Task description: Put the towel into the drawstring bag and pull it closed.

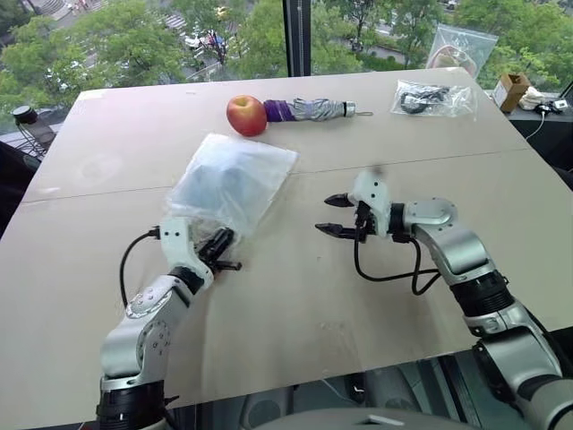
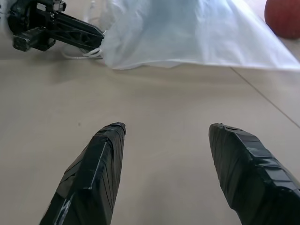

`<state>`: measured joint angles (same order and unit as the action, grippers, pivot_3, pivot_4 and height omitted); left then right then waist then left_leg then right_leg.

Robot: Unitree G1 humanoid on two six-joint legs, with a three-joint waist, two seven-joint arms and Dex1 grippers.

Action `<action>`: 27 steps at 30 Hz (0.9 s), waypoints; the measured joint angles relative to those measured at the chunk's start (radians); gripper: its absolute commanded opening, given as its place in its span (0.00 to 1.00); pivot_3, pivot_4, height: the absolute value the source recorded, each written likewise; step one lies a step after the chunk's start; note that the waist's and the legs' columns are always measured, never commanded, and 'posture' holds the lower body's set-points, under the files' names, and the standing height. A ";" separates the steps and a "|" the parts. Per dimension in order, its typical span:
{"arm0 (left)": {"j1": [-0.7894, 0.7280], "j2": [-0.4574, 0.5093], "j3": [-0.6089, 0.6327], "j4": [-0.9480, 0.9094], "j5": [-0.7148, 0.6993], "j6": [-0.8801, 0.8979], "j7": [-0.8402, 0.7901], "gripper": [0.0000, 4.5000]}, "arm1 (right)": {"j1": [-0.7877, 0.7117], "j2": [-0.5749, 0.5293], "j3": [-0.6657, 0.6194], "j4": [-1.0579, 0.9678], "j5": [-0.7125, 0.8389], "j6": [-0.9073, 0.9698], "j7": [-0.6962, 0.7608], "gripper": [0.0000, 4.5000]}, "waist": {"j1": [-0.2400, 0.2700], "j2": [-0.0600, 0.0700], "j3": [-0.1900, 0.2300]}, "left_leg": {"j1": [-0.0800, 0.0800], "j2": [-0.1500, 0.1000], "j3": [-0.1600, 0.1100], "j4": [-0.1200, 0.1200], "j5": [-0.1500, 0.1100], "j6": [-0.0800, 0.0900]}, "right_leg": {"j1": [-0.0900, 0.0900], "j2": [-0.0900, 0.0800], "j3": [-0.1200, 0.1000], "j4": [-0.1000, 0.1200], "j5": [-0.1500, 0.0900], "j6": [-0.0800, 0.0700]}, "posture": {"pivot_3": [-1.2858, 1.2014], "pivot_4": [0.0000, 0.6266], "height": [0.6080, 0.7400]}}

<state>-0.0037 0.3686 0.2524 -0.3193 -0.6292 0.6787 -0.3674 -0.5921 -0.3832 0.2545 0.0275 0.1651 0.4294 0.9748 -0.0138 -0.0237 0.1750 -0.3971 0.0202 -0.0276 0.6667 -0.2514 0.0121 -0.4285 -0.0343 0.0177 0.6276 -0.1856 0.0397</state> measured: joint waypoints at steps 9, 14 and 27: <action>-0.052 -0.028 -0.062 -0.056 -0.119 0.051 -0.068 0.00 | 0.075 0.035 0.003 -0.110 0.045 0.113 -0.052 0.68 | -0.006 0.000 0.000 | 0.000 0.001 0.000 0.000 0.000 0.000 | 0.000 0.001 0.001 0.000 0.001 0.002 | 0.52 0.24 1.00; -0.094 -0.088 0.081 -0.019 -0.193 -0.004 -0.007 0.00 | 0.086 0.171 0.018 -0.100 0.040 0.169 -0.187 0.68 | -0.002 0.000 0.000 | 0.000 0.001 -0.001 0.000 0.000 0.000 | 0.000 0.002 0.000 0.000 0.001 0.001 | 0.52 0.24 1.00; -0.140 -0.112 0.280 -0.021 -0.352 -0.097 0.153 0.00 | 0.084 0.407 0.083 0.055 0.002 0.197 -0.399 0.68 | -0.001 -0.001 -0.001 | -0.001 -0.001 -0.001 0.000 0.000 0.000 | 0.000 0.000 0.000 -0.001 0.001 0.002 | 0.52 0.24 1.00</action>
<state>-0.1437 0.2569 0.5329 -0.3398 -0.9813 0.5814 -0.2143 -0.5086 0.0238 0.3371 0.0827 0.1667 0.6259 0.5760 -0.0145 -0.0247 0.1743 -0.3982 0.0192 -0.0281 0.6667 -0.2514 0.0120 -0.4286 -0.0345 0.0178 0.6266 -0.1841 0.0416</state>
